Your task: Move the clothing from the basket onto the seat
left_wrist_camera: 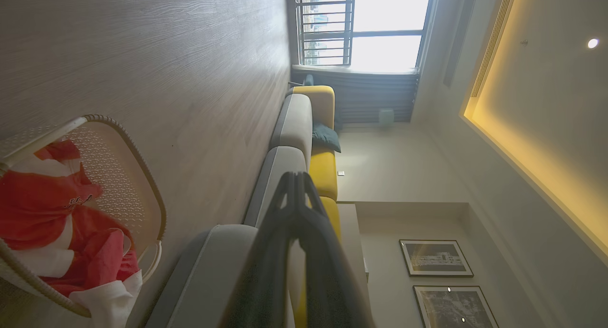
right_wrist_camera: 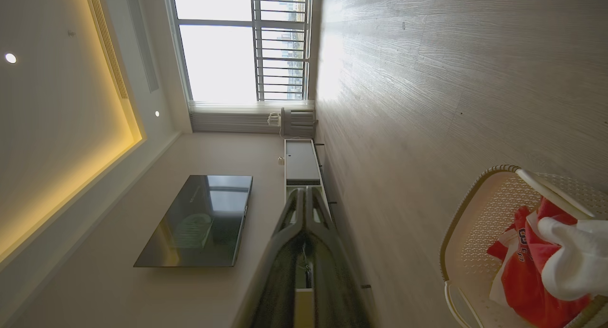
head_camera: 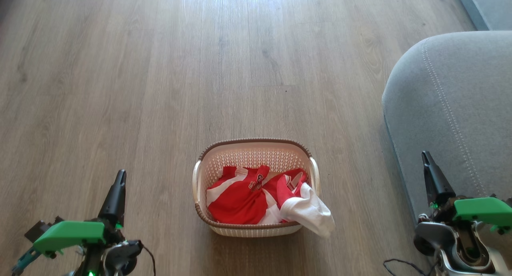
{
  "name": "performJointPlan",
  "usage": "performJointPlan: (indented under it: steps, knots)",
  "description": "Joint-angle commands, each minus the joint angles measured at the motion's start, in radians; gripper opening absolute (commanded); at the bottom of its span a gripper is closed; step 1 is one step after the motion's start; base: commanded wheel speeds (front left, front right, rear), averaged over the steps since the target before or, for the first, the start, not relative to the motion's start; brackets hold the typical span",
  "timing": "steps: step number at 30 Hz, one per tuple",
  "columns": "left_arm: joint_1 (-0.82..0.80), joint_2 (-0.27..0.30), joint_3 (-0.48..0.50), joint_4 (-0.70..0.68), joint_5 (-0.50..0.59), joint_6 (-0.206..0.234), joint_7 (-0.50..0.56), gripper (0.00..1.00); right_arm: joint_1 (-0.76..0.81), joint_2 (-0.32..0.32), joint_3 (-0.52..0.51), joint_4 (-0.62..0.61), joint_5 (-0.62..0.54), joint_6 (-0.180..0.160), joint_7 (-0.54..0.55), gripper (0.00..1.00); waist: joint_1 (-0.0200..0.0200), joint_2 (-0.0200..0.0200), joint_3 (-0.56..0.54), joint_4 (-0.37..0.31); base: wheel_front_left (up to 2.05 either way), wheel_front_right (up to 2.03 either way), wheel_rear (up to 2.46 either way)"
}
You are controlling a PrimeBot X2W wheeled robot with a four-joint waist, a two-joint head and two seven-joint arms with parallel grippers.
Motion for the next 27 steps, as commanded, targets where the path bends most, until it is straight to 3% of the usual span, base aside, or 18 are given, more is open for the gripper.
performJointPlan:
  steps: [1,27]
  knots:
    - [-0.048,0.015,0.026,-0.034,-0.006,-0.009,0.007,0.0,-0.02,0.0,0.018,-0.039,0.006,0.0,0.004,0.0,0.0,0.0,0.0,0.0,0.0,0.0,0.0]
    - [-0.048,0.015,0.026,-0.034,-0.006,-0.009,0.007,0.0,-0.02,0.0,0.018,-0.039,0.006,0.0,0.004,0.0,0.0,0.0,0.0,0.0,0.0,0.0,0.0]
